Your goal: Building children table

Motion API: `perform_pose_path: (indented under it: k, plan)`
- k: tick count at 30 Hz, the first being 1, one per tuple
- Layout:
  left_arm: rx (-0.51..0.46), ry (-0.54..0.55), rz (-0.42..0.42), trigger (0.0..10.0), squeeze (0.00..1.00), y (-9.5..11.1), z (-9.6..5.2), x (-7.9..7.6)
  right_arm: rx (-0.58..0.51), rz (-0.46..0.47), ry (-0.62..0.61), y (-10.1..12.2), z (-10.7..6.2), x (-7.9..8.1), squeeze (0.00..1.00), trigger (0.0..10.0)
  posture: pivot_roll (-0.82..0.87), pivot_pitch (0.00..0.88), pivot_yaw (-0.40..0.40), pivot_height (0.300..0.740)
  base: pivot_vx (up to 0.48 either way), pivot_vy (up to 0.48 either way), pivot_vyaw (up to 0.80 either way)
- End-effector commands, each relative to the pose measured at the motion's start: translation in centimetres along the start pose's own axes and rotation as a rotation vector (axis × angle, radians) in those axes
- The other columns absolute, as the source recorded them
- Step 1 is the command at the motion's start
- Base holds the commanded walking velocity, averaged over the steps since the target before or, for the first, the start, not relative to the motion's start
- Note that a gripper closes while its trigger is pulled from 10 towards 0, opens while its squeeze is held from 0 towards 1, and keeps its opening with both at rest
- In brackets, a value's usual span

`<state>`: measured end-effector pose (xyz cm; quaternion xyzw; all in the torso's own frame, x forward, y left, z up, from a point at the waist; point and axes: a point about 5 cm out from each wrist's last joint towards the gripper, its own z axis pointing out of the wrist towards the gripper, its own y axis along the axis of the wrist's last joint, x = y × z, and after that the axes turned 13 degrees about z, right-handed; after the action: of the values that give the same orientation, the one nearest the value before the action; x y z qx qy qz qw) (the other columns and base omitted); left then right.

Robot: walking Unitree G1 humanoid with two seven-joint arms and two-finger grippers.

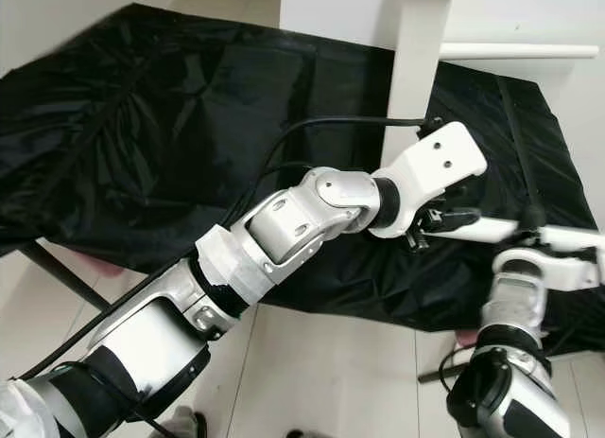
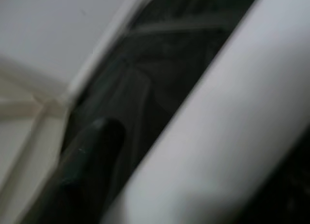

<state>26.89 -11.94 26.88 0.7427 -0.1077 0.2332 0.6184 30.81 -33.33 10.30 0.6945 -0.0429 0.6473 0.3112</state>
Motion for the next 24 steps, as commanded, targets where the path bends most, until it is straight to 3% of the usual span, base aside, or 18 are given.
perform_pose_path:
  k: [1, 8, 9, 10, 19, 21, 24]
  plan:
    - [-0.086, -0.069, -0.178, 10.0, 0.00, 0.4, 2.0, -4.1, 0.257, -0.061, -0.288, -4.7, -4.3, -6.3, 1.00, 10.0, 0.24, 0.180, -0.015, 0.740, 0.000, 0.000, 0.00]
    - [-0.074, -0.055, -0.184, 10.0, 0.00, -0.1, 1.9, -4.0, 0.260, -0.062, -0.298, -4.6, -4.3, -6.4, 1.00, 10.0, 0.24, 0.175, -0.017, 0.740, 0.000, 0.000, 0.00]
    - [-0.073, -0.055, -0.182, 10.0, 0.00, -0.1, 1.9, -4.0, 0.267, -0.063, -0.301, -4.7, -4.4, -6.5, 0.71, 10.0, 0.24, 0.174, -0.017, 0.740, 0.000, 0.000, 0.00]
    - [-0.074, -0.055, -0.181, 10.0, 0.00, -0.1, 1.9, -3.9, 0.269, -0.052, -0.296, -4.8, -4.4, -6.4, 0.00, 10.0, 0.24, 0.172, -0.017, 0.740, 0.000, 0.000, 0.00]
    - [-0.053, -0.074, -0.126, 10.0, 0.00, -0.9, 2.0, -4.4, 0.289, -0.022, -0.242, -5.5, -4.3, -5.9, 0.00, 10.0, 0.23, 0.163, -0.013, 0.740, 0.000, 0.000, 0.00]
    - [0.007, -0.078, -0.076, 10.0, 0.00, -2.6, 2.5, -5.2, 0.297, -0.012, -0.203, -5.9, -4.3, -5.6, 0.00, 10.0, 0.22, 0.160, -0.004, 0.740, 0.000, 0.000, 0.00]
    - [0.007, -0.078, -0.076, 10.0, 0.00, -2.6, 2.5, -5.2, 0.297, -0.012, -0.203, -5.9, -4.3, -5.6, 0.00, 10.0, 0.22, 0.160, -0.004, 0.740, 0.000, 0.000, 0.00]
